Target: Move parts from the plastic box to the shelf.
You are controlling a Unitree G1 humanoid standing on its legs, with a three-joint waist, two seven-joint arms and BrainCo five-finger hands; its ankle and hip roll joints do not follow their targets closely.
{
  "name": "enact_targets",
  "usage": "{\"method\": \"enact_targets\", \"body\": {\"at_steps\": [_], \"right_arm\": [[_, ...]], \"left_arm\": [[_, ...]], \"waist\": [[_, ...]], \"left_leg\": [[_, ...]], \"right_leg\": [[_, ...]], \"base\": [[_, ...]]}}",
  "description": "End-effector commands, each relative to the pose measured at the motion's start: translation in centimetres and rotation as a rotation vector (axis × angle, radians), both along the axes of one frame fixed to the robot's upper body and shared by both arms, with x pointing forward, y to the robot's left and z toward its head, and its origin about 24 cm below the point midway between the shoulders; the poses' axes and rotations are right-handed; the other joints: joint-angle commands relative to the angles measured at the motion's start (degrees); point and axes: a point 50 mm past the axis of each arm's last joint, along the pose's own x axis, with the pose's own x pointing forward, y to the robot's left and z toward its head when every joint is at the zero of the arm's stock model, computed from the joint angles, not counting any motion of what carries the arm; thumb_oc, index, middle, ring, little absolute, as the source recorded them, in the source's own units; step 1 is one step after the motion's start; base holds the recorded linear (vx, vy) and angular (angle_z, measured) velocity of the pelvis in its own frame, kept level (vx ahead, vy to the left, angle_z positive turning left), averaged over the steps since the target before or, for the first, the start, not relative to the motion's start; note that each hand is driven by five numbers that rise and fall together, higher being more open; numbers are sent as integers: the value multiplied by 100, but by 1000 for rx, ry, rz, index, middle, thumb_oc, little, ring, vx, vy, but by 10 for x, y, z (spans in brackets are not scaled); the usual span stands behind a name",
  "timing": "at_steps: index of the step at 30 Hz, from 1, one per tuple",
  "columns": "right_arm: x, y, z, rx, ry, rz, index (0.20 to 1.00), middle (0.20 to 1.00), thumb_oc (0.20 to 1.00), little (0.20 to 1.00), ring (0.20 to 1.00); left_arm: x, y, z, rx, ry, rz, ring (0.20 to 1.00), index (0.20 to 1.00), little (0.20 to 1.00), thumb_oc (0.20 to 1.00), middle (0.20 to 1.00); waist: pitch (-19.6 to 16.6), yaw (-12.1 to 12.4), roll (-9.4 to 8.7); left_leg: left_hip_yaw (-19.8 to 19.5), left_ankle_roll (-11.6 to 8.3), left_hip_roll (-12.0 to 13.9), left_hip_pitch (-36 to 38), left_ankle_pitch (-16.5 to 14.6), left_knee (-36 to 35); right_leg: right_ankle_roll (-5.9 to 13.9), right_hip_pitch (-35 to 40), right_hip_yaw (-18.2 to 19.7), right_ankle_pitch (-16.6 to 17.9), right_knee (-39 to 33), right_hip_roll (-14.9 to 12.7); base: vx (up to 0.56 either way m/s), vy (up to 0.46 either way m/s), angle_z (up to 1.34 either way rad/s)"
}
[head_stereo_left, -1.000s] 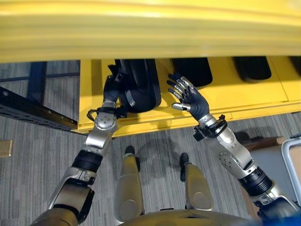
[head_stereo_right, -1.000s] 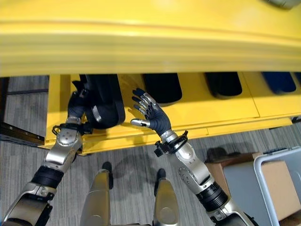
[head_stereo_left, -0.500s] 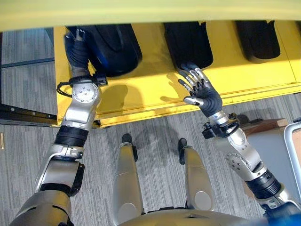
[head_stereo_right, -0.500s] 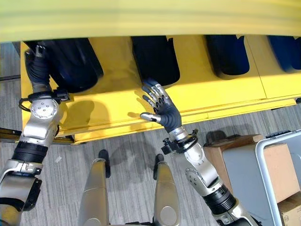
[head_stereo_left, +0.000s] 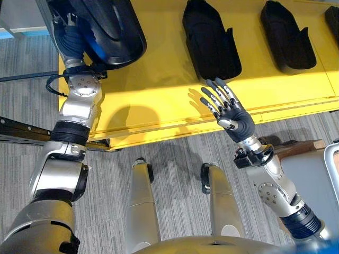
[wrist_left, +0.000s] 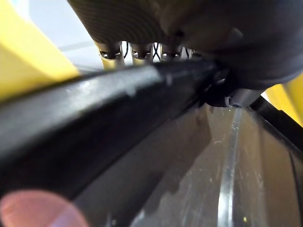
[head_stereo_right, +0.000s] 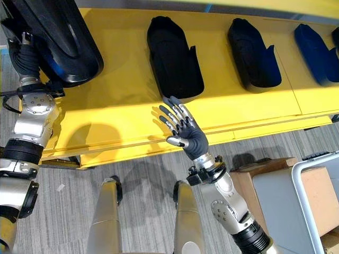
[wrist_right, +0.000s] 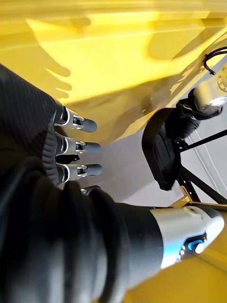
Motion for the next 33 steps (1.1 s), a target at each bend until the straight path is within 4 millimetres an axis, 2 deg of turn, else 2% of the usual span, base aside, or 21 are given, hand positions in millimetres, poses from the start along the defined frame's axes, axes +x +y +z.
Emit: {"method": "enact_targets", "body": {"at_steps": [1,9,14,26,33], "right_arm": [[-10,0,15,75,-74,49,1000,1000,1000,1000,1000],[-13,-2,14,111,-58,51,1000,1000,1000,1000,1000],[-15,0,11,112,-37,75,1000,1000,1000,1000,1000],[-19,-2,6,96,-10,95,1000,1000,1000,1000,1000],[-19,1,5,86,0,114,1000,1000,1000,1000,1000]], "left_arm": [[0,2,23,-24,-84,-13,200,200,200,200,200],[10,8,2,-47,36,0,200,200,200,200,200],[15,8,-21,-121,113,-6,200,200,200,200,200],[18,27,-51,-200,270,53,200,200,200,200,200],[14,35,-88,-322,394,71,200,200,200,200,200]], "waist": [[-421,34,156],[-487,12,128],[-522,-16,92],[-575,-73,45],[-558,-67,38]], "left_leg": [[-63,253,18,-91,89,-316],[-117,277,2,-407,40,-79],[-123,265,21,-398,57,-131],[-100,231,74,-372,98,-230],[-80,225,95,-341,117,-265]], "right_leg": [[-456,-331,-286,745,-539,21],[-459,-654,-291,634,-244,-3],[-468,-688,-276,652,-254,8],[-454,-724,-243,686,-300,22],[-467,-738,-214,678,-314,39]], "base": [[0,0,0],[0,0,0],[0,0,0],[0,0,0],[2,-1,-1]]}}
